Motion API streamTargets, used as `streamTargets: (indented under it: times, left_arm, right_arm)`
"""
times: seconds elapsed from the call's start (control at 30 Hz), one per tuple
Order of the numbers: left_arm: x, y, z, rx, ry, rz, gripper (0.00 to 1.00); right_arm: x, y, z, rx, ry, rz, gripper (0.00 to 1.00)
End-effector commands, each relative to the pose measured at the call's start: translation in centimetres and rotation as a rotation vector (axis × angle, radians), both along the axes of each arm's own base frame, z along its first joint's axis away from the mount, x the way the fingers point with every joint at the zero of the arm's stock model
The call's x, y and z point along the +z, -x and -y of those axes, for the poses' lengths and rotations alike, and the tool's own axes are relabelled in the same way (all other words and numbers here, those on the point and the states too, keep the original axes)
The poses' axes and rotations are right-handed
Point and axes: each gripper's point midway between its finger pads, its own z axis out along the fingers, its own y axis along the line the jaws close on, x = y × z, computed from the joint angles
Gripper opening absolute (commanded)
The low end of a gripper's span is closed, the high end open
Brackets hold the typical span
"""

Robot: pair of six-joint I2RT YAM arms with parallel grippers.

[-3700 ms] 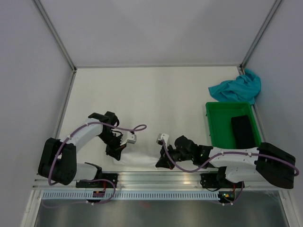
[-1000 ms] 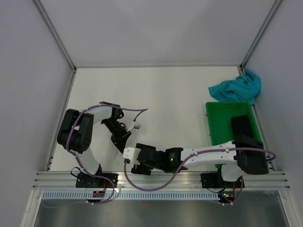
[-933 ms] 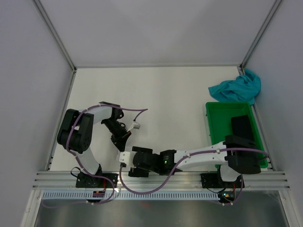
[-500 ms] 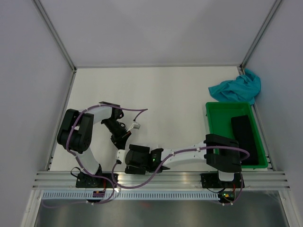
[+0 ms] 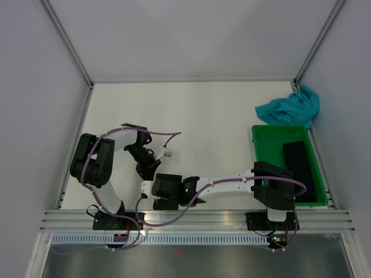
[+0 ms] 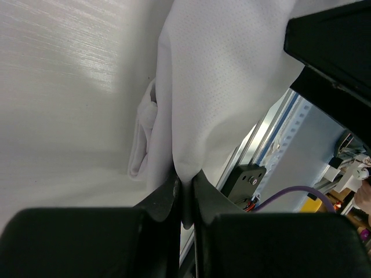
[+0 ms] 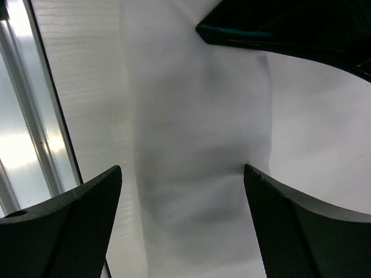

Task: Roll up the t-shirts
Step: Roll the tshirt

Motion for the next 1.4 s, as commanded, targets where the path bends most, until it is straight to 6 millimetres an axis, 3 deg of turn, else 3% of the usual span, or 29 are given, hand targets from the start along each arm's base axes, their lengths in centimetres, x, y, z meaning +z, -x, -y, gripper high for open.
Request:
streamTargets:
  times: [0.0, 0.2, 0.43, 0.6, 0.7, 1.07, 1.17, 1.23, 1.37]
  left_arm:
    - [0.4, -0.9, 0.0, -0.021, 0.009, 0.032, 0.11]
    - [0.4, -0.9, -0.1, -0.029, 0.003, 0.031, 0.10]
    - [0.8, -0.9, -0.1, -0.042, 0.014, 0.031, 0.11]
    - [1.5, -1.2, -0.1, -0.053, 0.029, 0.057, 0.28]
    - [1.9, -1.6, -0.3, -0.043, 0.020, 0.071, 0.33]
    - [3.2, -3.6, -2.7, 0.043, -0.064, 0.160, 0.35]
    - [4.1, -4.0, -2.8, 0.057, -0.073, 0.205, 0.36]
    - [4.5, -4.0, -2.9, 0.067, -0.075, 0.217, 0.36]
    - [5.1, -4.1, -3.3, 0.105, -0.075, 0.237, 0.37]
  right_arm:
    - [-0.8, -1.1, 0.4, 0.025, 0.014, -0.038, 0.91]
    - [-2.0, -1.7, 0.4, 0.066, 0.028, -0.059, 0.91]
    - [-3.2, -0.8, 0.5, 0.129, 0.025, -0.190, 0.91]
    - [-5.1, -0.9, 2.6, 0.109, 0.056, -0.278, 0.90]
    - [-5.8, -0.6, 3.1, 0.096, 0.062, -0.328, 0.87]
    - [-6.9, -1.2, 7.5, -0.252, 0.090, -0.377, 0.79]
    - [-7.6, -1.2, 9.1, -0.344, 0.106, -0.379, 0.73]
    - [-7.9, -1.4, 10.3, -0.438, 0.099, -0.390, 0.58]
    - [-7.5, -3.0, 12.0, -0.579, 0.057, -0.377, 0.46]
